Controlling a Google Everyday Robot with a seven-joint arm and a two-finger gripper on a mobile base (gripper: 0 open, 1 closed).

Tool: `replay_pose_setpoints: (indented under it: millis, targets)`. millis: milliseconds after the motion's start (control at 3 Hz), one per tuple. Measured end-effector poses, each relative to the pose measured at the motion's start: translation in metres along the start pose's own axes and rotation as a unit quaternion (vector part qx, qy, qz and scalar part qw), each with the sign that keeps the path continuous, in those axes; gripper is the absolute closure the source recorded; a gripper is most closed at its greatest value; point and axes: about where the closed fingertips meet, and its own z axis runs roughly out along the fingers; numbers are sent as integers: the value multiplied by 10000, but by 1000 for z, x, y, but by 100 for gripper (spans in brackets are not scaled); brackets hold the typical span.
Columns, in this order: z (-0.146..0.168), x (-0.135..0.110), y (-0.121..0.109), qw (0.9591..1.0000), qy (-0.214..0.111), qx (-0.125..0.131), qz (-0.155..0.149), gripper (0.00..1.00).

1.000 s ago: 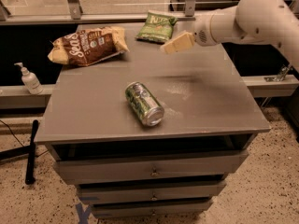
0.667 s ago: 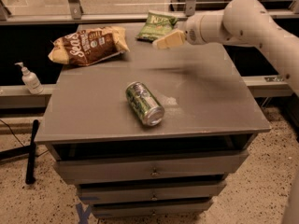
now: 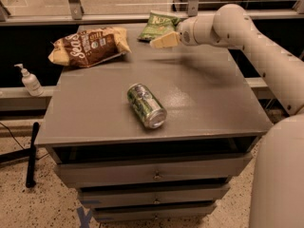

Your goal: Move green jalapeno chip bag near green can

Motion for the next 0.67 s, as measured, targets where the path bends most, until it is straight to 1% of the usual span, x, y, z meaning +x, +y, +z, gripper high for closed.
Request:
replay_pose_setpoints:
  millis: [333, 667]
  targets:
    - [18, 11, -7, 10000, 31, -8, 61, 0]
    - [30, 19, -15, 9999, 53, 35, 115, 0]
